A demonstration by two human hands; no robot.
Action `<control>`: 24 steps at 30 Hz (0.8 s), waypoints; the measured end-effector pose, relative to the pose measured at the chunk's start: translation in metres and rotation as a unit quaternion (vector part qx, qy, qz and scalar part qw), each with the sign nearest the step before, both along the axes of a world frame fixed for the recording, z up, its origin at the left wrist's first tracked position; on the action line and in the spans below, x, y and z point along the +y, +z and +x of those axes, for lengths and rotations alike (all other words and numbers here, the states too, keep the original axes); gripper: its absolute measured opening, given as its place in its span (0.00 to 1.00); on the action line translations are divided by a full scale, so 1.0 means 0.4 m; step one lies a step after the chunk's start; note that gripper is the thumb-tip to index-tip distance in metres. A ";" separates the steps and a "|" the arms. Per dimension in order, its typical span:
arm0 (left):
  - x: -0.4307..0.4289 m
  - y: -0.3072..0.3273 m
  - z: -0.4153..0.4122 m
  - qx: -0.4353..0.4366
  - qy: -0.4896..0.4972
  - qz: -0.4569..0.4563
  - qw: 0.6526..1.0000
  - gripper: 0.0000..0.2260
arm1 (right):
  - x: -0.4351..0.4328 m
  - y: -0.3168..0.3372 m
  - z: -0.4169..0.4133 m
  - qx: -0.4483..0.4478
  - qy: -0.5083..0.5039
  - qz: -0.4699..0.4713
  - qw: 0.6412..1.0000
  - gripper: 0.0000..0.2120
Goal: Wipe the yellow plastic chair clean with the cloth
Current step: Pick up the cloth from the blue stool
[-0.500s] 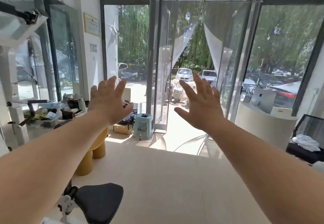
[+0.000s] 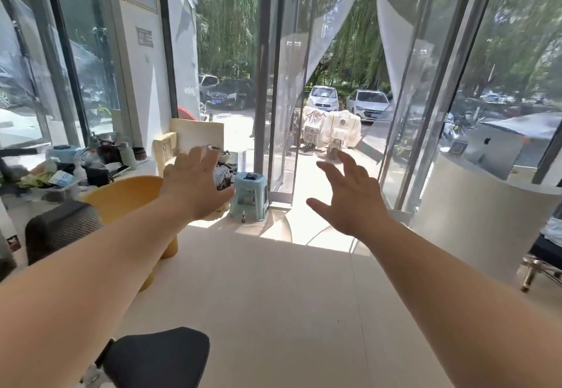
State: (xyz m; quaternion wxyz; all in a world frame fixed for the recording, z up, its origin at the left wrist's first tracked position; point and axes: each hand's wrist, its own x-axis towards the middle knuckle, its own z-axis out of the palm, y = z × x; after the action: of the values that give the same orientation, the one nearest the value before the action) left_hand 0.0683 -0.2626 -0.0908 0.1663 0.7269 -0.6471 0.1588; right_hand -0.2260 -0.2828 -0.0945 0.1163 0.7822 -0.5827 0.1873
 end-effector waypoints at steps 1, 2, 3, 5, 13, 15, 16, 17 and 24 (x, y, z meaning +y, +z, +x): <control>-0.056 -0.013 0.020 0.013 0.003 0.015 1.000 0.37 | -0.052 -0.016 0.022 -0.003 -0.005 0.016 1.000 0.37; -0.115 -0.027 0.042 0.026 0.003 0.025 0.999 0.38 | -0.102 -0.033 0.043 -0.007 -0.009 0.033 0.999 0.37; -0.171 -0.039 0.063 0.035 0.004 0.038 0.999 0.39 | -0.151 -0.050 0.062 -0.010 -0.012 0.051 0.999 0.37; -0.282 -0.058 0.105 0.039 0.004 0.058 0.998 0.40 | -0.251 -0.080 0.090 -0.014 -0.014 0.076 0.997 0.36; -0.718 -0.143 0.149 0.036 0.001 0.126 0.991 0.38 | -0.667 -0.206 0.105 -0.042 -0.019 0.155 0.987 0.36; -0.844 -0.177 0.132 0.043 -0.004 0.147 0.988 0.38 | -0.788 -0.243 0.085 -0.053 -0.019 0.169 0.984 0.36; -0.911 -0.194 0.119 0.046 -0.005 0.155 0.987 0.38 | -0.855 -0.262 0.073 -0.056 -0.017 0.175 0.983 0.36; -0.981 -0.212 0.104 0.049 -0.005 0.160 0.986 0.37 | -0.928 -0.282 0.060 -0.055 -0.014 0.180 0.982 0.36; -1.436 -0.340 0.000 0.057 0.024 0.213 0.975 0.35 | -1.458 -0.375 -0.031 -0.050 0.005 0.246 0.968 0.36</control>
State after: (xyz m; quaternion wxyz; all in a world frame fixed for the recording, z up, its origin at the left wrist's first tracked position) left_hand 0.0684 -0.8372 -0.2266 0.0407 0.7686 -0.6381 -0.0208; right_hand -0.2384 -0.8661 -0.2446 -0.1100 0.7791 -0.6123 0.0775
